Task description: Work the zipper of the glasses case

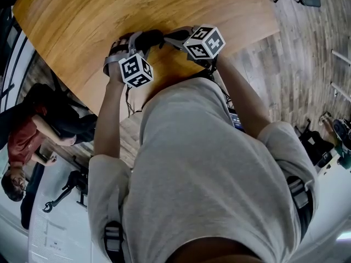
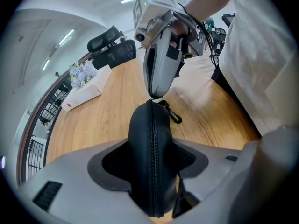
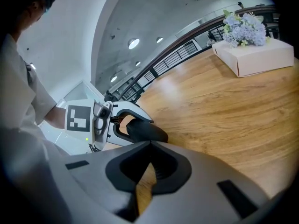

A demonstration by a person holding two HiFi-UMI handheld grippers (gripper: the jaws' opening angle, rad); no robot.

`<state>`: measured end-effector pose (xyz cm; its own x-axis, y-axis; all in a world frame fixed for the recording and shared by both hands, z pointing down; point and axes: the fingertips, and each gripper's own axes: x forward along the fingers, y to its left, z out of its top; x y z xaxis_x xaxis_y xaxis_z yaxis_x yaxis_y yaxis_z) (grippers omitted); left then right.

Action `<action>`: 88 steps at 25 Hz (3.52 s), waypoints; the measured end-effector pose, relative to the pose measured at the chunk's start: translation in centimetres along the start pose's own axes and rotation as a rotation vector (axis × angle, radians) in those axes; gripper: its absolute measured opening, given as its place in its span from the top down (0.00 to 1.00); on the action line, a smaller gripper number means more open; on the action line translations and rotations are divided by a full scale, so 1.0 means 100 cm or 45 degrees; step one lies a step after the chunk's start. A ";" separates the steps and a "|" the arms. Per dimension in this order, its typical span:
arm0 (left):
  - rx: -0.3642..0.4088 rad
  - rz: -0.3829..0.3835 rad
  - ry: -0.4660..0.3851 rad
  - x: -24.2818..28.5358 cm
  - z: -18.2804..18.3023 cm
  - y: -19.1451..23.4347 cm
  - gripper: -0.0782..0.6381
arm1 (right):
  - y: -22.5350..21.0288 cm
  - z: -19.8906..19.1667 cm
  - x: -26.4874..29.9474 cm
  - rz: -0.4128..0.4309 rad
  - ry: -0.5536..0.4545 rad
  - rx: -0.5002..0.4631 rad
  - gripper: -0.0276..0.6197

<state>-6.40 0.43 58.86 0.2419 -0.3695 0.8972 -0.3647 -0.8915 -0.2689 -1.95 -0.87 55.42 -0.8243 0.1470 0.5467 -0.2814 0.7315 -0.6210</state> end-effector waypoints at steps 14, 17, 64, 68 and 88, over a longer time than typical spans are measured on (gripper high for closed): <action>0.000 0.004 0.001 -0.001 0.003 -0.001 0.52 | 0.003 0.000 -0.003 -0.001 -0.033 0.040 0.92; -0.013 0.007 0.008 0.003 0.004 -0.001 0.50 | -0.005 -0.003 -0.002 0.007 -0.011 0.012 0.92; -0.117 0.085 -0.058 0.007 0.016 0.011 0.51 | -0.004 0.015 -0.012 -0.063 0.015 -0.142 0.92; -0.122 0.092 -0.067 0.002 0.012 0.010 0.51 | -0.013 0.012 -0.015 -0.108 0.044 -0.165 0.92; -0.232 0.147 -0.047 0.005 0.027 0.018 0.51 | -0.012 0.020 -0.022 -0.259 0.026 -0.232 0.92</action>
<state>-4.46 -2.02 57.83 0.2209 -0.4789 0.8496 -0.5477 -0.7818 -0.2982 -0.79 -3.42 53.82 -0.7492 -0.0033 0.6624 -0.3458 0.8549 -0.3868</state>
